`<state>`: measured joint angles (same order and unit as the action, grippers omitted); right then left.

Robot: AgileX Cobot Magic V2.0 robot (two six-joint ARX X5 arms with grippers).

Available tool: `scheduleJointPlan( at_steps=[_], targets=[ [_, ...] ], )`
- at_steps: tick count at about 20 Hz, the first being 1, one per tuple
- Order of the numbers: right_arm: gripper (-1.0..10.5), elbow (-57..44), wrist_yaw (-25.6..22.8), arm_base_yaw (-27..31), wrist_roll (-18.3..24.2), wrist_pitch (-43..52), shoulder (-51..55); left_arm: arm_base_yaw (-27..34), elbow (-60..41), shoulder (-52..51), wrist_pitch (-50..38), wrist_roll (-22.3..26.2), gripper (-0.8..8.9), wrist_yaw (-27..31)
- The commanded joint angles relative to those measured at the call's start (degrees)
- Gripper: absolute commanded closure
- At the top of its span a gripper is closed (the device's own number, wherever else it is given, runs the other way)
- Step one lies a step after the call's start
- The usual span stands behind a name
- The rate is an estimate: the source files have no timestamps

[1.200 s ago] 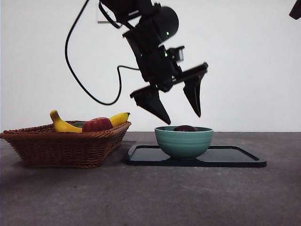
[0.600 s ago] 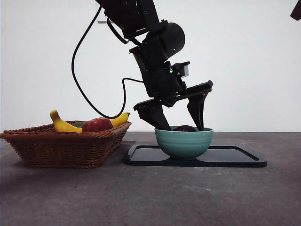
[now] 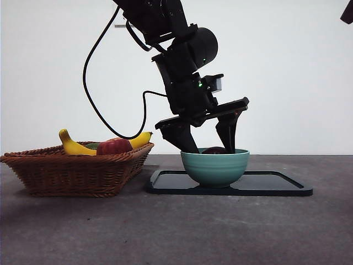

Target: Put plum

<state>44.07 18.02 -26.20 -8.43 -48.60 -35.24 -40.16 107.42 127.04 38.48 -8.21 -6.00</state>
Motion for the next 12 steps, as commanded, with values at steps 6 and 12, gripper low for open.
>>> scheduleJointPlan(
  at_steps=[6, 12],
  targets=[
    [7.2, 0.2, 0.0, -0.3, -0.6, 0.5, -0.2, -1.1, 1.8, 1.9, -0.1, 0.7, 5.39, 0.3],
    [7.2, 0.2, 0.0, -0.3, -0.5, 0.5, -0.2, -0.8, 2.0, -0.7, 0.9, 1.2, 5.38, 0.2]
  ],
)
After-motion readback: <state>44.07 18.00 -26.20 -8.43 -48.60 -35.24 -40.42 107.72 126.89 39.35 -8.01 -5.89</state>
